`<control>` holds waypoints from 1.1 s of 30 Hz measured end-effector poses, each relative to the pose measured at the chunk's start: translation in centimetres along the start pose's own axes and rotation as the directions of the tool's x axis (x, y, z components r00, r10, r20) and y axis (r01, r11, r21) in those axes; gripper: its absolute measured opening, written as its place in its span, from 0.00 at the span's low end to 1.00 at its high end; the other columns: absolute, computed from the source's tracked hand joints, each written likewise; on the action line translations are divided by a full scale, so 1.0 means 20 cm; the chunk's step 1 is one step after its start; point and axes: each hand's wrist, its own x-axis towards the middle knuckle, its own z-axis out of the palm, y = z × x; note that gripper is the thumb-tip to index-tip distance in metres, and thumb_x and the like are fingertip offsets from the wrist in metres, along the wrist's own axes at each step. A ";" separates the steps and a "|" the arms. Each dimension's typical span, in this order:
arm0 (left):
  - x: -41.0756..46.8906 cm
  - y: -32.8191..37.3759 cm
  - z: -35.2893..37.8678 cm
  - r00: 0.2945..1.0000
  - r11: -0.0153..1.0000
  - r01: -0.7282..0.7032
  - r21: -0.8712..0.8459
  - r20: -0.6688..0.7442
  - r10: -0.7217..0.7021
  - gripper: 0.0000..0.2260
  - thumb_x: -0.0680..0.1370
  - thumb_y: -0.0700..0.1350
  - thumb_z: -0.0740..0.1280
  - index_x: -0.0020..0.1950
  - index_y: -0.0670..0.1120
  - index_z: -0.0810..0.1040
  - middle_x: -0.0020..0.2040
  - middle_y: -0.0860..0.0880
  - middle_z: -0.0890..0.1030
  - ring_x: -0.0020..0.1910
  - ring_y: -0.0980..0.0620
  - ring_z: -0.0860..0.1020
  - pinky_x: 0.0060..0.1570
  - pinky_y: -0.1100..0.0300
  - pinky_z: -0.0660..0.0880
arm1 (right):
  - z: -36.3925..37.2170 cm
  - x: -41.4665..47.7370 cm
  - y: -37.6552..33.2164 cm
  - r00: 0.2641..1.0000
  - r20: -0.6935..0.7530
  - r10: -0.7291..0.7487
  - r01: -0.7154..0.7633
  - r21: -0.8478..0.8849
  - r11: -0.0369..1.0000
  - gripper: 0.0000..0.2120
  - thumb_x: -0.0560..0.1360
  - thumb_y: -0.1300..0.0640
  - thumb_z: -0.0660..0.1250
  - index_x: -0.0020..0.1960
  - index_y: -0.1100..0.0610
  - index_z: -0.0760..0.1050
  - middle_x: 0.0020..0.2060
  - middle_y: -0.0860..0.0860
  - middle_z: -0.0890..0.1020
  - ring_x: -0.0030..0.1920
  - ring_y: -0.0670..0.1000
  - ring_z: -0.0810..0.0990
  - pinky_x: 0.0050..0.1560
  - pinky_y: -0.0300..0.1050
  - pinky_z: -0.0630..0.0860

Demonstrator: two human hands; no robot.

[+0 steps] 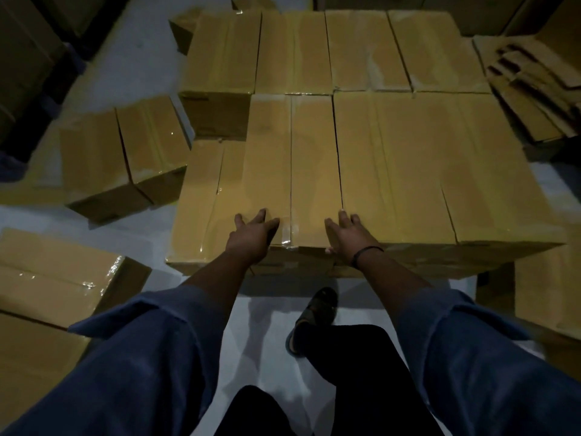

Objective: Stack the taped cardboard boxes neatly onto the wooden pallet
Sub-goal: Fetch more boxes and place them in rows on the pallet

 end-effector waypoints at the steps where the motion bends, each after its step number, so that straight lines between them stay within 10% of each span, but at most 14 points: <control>1: 0.00 0.00 0.00 1.000 1.000 0.001 -0.002 0.004 -0.001 0.34 0.81 0.42 0.68 0.81 0.63 0.57 0.85 0.52 0.48 0.79 0.27 0.46 0.68 0.28 0.69 | 0.00 0.00 0.00 1.000 -0.003 0.001 -0.001 0.000 1.000 0.39 0.79 0.44 0.69 0.82 0.49 0.51 0.82 0.58 0.49 0.79 0.66 0.50 0.77 0.59 0.59; 13: 0.03 0.00 0.02 1.000 1.000 -0.007 0.025 -0.013 0.007 0.25 0.85 0.42 0.61 0.78 0.62 0.60 0.85 0.51 0.50 0.78 0.23 0.47 0.63 0.27 0.72 | -0.01 0.02 0.00 1.000 0.020 0.011 -0.012 0.035 0.999 0.39 0.77 0.45 0.71 0.80 0.48 0.54 0.81 0.56 0.51 0.78 0.64 0.53 0.75 0.60 0.65; 22: 0.13 0.03 -0.13 0.996 0.980 0.078 -0.182 0.050 -0.070 0.21 0.75 0.54 0.76 0.65 0.53 0.76 0.84 0.47 0.49 0.79 0.26 0.46 0.72 0.29 0.63 | -0.15 0.06 -0.03 0.997 0.068 0.041 -0.044 0.053 0.998 0.30 0.77 0.37 0.66 0.74 0.49 0.66 0.80 0.58 0.54 0.74 0.65 0.58 0.73 0.61 0.61; 33: 0.68 0.00 -0.44 0.940 0.823 0.317 -0.471 0.037 -0.340 0.45 0.73 0.56 0.78 0.83 0.51 0.57 0.84 0.42 0.49 0.76 0.29 0.62 0.70 0.35 0.69 | -0.51 0.74 0.02 0.997 0.070 -0.041 0.039 0.034 0.999 0.35 0.74 0.36 0.69 0.74 0.50 0.62 0.81 0.59 0.49 0.78 0.68 0.49 0.75 0.68 0.57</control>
